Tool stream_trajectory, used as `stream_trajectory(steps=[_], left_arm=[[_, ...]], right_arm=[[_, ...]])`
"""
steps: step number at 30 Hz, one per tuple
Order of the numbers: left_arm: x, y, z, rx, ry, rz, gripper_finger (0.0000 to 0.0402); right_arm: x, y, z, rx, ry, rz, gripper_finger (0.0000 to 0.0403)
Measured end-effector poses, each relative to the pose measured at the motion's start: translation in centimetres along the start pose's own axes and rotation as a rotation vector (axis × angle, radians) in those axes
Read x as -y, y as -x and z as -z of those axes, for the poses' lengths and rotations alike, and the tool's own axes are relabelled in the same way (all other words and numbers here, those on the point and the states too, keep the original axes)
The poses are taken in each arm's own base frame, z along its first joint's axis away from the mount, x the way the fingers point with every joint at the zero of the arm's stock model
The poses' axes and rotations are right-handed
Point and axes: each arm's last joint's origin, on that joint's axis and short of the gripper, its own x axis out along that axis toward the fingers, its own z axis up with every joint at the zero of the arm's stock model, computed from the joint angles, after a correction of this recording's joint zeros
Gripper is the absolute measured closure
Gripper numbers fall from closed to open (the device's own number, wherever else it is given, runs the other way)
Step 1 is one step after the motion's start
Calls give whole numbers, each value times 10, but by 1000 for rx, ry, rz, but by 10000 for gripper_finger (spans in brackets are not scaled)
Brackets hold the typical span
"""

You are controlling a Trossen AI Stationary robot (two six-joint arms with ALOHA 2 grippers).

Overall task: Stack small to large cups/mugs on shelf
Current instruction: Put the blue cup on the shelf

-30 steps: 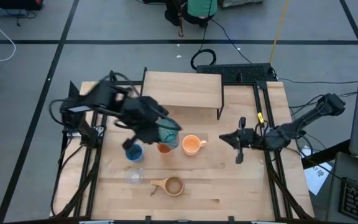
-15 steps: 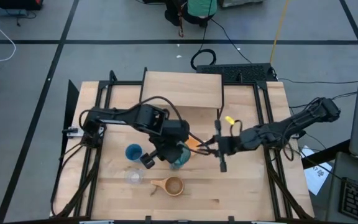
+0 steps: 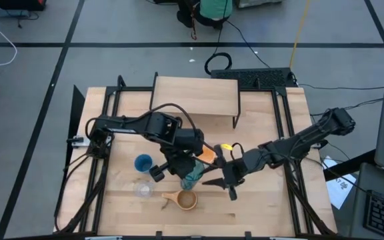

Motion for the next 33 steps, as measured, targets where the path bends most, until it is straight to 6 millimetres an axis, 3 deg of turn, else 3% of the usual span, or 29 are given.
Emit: stream_trajectory(steps=[8,19,25,29,33], left_arm=[[-1,-2,0,3,0,4,393],[0,-3,0,21,-6,37,387],[0,-3,0,22,-3,38,394],[-1,-3,-1,37,-9,43,392],[-1,-3,-2,47,-14,41,395]], right_arm=[[9,-6,9,-10,-17,-77,210],[12,-6,11,-3,-5,-136,289],[12,-6,12,-10,20,-138,299],[13,-6,11,1,41,-134,289],[16,-6,11,9,28,-133,251]])
